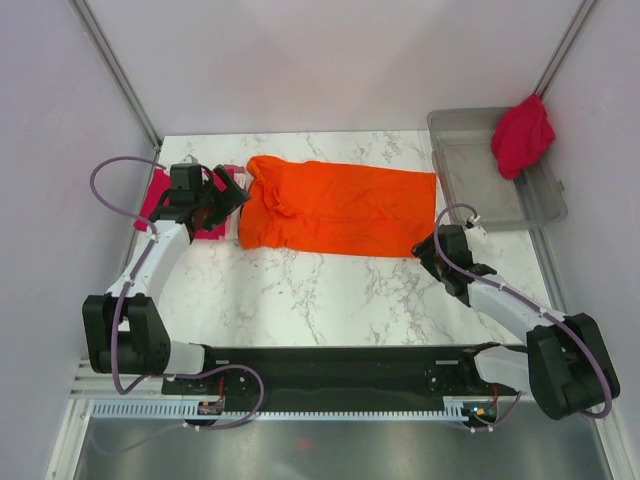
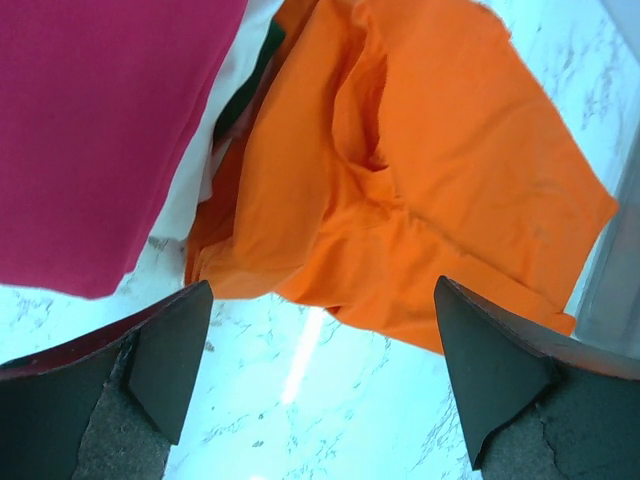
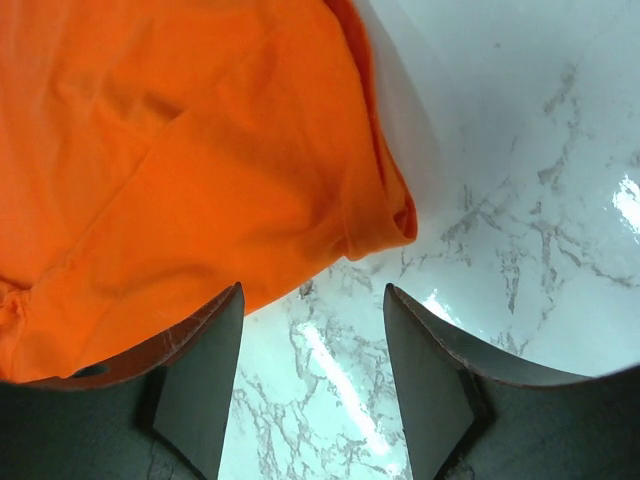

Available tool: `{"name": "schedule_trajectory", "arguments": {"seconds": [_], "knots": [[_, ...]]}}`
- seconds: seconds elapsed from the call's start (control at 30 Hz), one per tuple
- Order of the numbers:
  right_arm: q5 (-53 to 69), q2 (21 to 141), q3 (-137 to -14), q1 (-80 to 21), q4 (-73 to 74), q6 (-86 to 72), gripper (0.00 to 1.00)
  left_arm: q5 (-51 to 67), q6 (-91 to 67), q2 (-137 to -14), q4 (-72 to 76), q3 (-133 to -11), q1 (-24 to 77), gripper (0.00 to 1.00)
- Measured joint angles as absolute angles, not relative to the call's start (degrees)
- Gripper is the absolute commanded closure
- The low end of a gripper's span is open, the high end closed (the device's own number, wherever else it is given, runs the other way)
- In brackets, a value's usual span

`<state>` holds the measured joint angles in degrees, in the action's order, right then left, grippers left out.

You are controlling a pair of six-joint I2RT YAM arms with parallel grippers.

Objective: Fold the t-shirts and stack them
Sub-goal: Fold the tshirt

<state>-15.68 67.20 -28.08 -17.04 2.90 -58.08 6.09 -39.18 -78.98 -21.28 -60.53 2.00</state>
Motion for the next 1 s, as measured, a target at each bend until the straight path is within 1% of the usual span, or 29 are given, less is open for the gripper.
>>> {"name": "schedule_trajectory", "arguments": {"seconds": [0.17,0.2,0.27,0.3,0.37,0.4,0.43,0.6,0.77,0.87,1.0], "knots": [[-16.82,74.67,-28.34,-17.04,-1.17,-62.04,0.41,6.00,-39.44,-76.66,-21.30,-57.12,2.00,0.00],[-16.88,76.53,-28.84,-17.04,-1.58,-62.67,0.46,5.96,-39.48,-76.03,-21.28,-56.58,2.00,0.00],[-17.45,79.55,-30.02,-17.04,-2.66,-63.88,0.58,5.85,-39.59,-74.87,-21.17,-55.77,2.00,0.01],[-18.00,80.51,-30.63,-17.02,-3.09,-64.31,0.70,5.80,-39.64,-74.32,-21.10,-55.37,2.00,0.01],[-19.35,81.10,-30.85,-16.86,-3.29,-64.88,0.81,5.82,-39.68,-73.63,-20.80,-54.74,2.00,0.01],[-19.73,81.01,-30.79,-16.25,-3.20,-65.01,0.94,5.91,-39.66,-73.45,-20.56,-54.43,2.00,0.01],[-19.66,80.84,-30.74,-15.44,-3.20,-64.99,1.00,6.07,-39.66,-73.36,-20.10,-53.93,2.00,0.01],[-18.92,77.36,-28.99,-6.66,-3.14,-61.47,1.00,7.51,-39.66,-73.41,-16.36,-49.56,2.48,0.02],[-18.20,74.52,-28.51,-5.26,-2.26,-56.01,1.00,7.97,-39.62,-75.59,-13.10,-47.90,5.74,0.05],[-17.08,74.28,-28.40,-5.37,-2.39,-52.90,1.00,7.07,-39.11,-79.68,-12.64,-49.89,9.21,0.07],[-15.25,74.13,-27.42,-5.37,-2.55,-49.76,1.00,4.99,-37.30,-88.12,-13.15,-56.34,11.05,0.09]]}}
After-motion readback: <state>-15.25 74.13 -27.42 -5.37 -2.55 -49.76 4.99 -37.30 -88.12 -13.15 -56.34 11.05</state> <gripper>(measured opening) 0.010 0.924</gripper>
